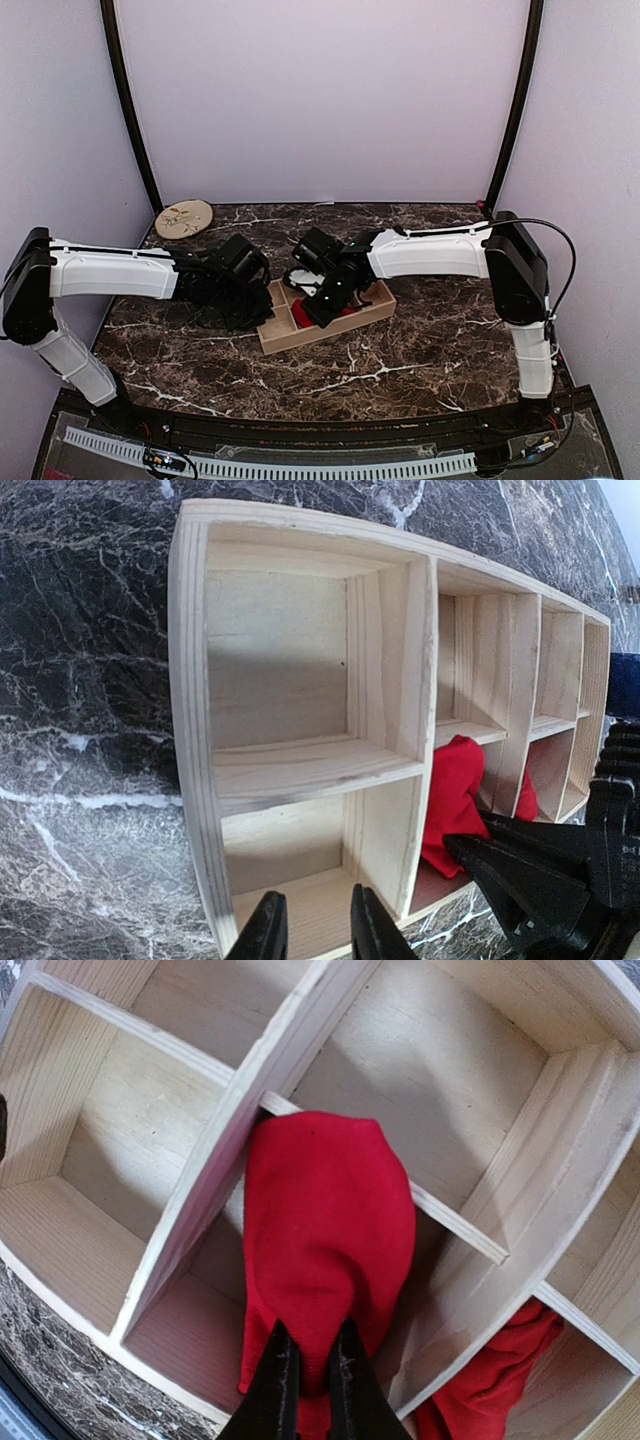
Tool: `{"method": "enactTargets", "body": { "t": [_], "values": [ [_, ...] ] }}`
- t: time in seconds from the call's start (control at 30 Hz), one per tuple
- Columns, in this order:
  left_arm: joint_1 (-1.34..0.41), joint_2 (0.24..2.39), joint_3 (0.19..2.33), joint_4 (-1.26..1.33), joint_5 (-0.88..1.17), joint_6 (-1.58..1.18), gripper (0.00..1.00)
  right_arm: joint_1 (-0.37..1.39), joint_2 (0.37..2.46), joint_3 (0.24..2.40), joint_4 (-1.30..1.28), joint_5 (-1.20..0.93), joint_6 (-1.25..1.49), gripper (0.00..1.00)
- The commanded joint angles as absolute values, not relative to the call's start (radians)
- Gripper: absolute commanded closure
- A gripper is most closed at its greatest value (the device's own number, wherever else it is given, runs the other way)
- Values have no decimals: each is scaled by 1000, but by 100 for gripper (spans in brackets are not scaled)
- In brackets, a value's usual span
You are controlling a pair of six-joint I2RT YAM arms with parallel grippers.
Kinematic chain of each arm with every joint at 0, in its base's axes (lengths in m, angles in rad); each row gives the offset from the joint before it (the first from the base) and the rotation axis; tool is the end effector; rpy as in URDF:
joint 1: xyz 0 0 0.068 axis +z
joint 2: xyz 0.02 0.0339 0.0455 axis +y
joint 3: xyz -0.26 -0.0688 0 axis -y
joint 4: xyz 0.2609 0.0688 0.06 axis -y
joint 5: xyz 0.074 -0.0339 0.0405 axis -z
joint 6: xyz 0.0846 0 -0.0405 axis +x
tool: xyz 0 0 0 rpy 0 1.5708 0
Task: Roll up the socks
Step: Place the sock in the storage box.
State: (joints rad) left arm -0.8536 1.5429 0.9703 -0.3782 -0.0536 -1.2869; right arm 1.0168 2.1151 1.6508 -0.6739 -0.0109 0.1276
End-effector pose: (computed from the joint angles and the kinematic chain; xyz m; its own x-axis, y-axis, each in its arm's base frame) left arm 0.2378 -0.2658 0.1535 -0.8526 -0.4808 -0.2046 -0.3085 0.7792 -0.5456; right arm 0.2524 0.4098 0.1288 -0.5823 -0.6994 -0.4146 -0.7851 0.6162 0.0632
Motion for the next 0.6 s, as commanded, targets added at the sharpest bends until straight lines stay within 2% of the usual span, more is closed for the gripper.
{"method": "enactTargets", "body": {
  "t": [0.0,0.57],
  "values": [
    [-845,1542,944,-369,-60,-1299,75,1033,2125,1622,-686,-59,104,100],
    [-841,1583,925,-333,-38,-1300,75,1005,2109,1645,-734,-323,33,100]
  ]
}}
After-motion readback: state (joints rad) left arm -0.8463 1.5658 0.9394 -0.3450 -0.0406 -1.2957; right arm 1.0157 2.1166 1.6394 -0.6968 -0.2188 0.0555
